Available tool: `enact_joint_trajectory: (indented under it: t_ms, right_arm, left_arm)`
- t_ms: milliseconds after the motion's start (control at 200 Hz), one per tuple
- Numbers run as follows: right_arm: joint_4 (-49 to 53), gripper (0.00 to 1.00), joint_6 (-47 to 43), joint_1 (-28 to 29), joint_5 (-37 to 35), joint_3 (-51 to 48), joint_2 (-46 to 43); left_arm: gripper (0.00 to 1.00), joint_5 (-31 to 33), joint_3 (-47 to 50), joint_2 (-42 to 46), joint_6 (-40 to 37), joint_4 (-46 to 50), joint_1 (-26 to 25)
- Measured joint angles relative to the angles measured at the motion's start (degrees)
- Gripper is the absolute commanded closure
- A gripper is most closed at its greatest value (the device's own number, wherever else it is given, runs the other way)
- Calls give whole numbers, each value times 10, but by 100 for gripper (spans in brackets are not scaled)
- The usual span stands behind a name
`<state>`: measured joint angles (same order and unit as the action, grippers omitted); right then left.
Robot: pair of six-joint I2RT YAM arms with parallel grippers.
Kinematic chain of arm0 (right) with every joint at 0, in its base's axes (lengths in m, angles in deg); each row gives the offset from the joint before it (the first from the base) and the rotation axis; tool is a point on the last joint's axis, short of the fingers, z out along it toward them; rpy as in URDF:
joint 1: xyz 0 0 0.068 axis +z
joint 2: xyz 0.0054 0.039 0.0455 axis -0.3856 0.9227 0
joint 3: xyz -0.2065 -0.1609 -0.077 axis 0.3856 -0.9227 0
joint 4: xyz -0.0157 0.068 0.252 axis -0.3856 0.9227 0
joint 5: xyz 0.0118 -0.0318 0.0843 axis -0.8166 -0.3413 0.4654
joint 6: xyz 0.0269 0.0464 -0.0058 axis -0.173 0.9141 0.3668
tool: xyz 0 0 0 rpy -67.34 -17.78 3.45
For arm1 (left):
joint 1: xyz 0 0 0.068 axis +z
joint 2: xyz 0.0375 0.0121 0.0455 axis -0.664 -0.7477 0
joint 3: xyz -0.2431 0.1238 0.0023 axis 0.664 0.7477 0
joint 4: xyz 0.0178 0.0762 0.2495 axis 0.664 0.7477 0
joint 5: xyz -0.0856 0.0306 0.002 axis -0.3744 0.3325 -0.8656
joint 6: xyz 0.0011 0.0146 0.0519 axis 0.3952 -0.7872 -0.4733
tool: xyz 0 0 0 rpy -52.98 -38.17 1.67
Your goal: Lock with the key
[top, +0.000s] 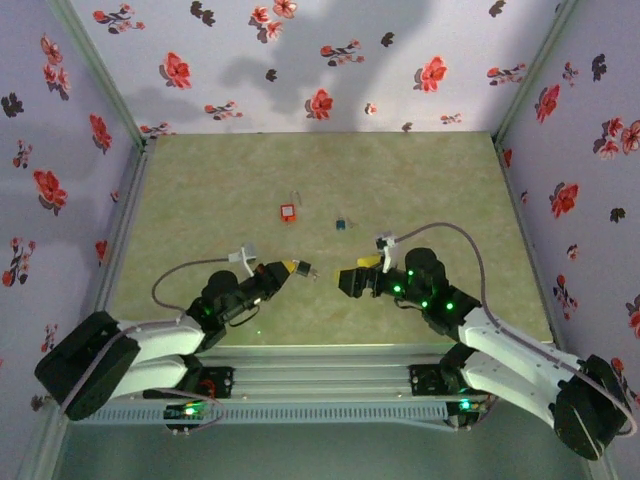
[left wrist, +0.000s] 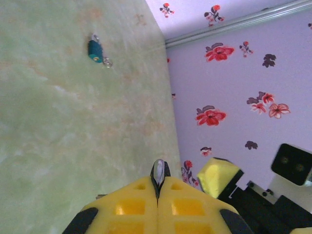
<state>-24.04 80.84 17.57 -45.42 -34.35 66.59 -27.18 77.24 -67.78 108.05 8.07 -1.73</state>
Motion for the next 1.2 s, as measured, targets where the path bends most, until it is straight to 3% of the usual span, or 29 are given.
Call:
enact_joint_trajectory:
  t_ms: [265, 595, 865, 1200]
  right_arm:
    - [-10, 3, 18, -9, 14, -6, 26]
    - [-77, 22, 46, -21, 44, -19, 77]
    - [-163, 45, 75, -23, 72, -33, 132]
    - [-236, 51, 96, -24, 100, -34, 186]
  left_arm:
    - [100, -16, -24, -60, 10, -60, 3]
    - [100, -27, -39, -74, 23, -88, 4]
    - [100, -40, -39, -82, 33, -90, 3]
    - [100, -48, -40, -93, 34, -101, -6]
